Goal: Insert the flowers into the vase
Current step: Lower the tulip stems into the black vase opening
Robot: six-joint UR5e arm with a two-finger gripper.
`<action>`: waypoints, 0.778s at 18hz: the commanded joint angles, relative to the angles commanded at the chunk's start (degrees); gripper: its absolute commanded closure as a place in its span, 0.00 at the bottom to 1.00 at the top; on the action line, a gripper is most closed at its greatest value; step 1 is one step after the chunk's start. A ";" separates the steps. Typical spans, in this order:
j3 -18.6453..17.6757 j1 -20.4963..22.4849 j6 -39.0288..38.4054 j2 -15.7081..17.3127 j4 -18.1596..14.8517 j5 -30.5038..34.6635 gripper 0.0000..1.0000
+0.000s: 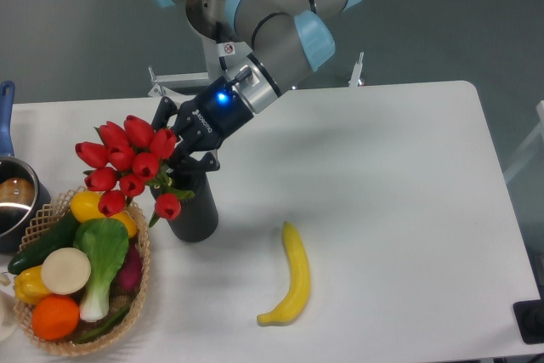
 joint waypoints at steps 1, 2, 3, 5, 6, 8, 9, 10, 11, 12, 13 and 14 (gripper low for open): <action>-0.09 0.00 0.09 0.00 0.00 0.00 0.84; -0.09 0.00 0.09 -0.09 0.00 0.00 0.79; -0.18 0.00 0.09 -0.17 0.00 0.09 0.72; -0.62 0.09 0.09 -0.09 -0.09 0.35 0.61; -0.79 0.17 0.00 0.00 -0.09 1.22 0.54; -1.93 0.53 0.00 0.26 -0.09 2.46 0.39; -2.72 0.61 0.09 0.96 -0.09 2.46 0.32; -3.51 0.88 0.00 1.66 -0.09 2.46 0.16; -4.13 1.14 0.00 2.28 -0.09 2.55 0.00; -4.48 1.66 0.00 2.90 -0.09 2.55 0.00; -4.83 2.10 0.09 3.42 -0.18 2.55 0.00; -5.36 2.28 0.09 3.95 -0.18 2.55 0.00</action>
